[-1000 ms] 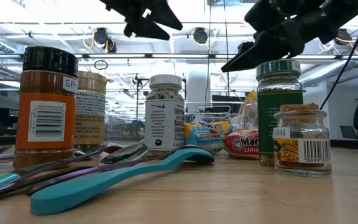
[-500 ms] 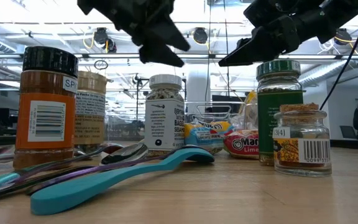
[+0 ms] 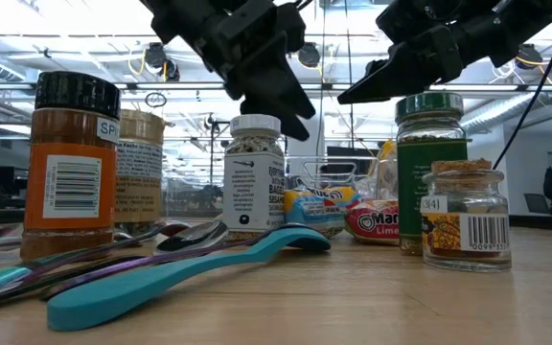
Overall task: Pick & Place Food Item
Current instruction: Put the blue noodle pack into the right transparent bin
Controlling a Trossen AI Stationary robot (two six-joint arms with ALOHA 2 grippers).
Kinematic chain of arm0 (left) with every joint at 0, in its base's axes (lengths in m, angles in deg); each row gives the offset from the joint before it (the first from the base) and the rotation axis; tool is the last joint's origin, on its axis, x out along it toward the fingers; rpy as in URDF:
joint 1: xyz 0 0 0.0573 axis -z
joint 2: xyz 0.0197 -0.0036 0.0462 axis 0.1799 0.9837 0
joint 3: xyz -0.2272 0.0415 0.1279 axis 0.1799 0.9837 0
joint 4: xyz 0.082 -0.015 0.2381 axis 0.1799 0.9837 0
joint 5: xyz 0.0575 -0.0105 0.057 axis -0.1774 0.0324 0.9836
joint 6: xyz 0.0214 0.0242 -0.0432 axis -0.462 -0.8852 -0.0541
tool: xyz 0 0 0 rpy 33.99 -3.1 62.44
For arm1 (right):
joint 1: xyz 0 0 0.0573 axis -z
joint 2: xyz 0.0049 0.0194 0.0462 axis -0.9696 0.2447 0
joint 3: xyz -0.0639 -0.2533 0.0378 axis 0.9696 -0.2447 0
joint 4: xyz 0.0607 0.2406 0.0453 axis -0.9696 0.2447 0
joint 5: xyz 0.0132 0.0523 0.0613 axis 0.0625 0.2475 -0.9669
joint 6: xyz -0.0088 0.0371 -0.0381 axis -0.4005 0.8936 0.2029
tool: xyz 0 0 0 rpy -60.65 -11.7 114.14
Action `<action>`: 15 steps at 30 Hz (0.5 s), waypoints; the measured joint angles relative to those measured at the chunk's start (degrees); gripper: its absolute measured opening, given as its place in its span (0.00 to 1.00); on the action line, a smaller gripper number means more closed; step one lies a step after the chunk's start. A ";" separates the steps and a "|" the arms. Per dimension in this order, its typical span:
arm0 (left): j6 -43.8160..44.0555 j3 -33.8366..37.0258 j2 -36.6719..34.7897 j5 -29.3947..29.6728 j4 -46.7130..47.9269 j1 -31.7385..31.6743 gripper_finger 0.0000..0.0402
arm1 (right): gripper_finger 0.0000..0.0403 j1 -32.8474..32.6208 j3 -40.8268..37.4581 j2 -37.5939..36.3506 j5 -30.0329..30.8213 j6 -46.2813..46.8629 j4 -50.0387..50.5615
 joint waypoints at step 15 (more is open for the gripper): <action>4.09 0.00 2.43 2.33 6.79 0.49 0.77 | 0.53 0.00 -0.01 0.00 0.00 0.01 -0.35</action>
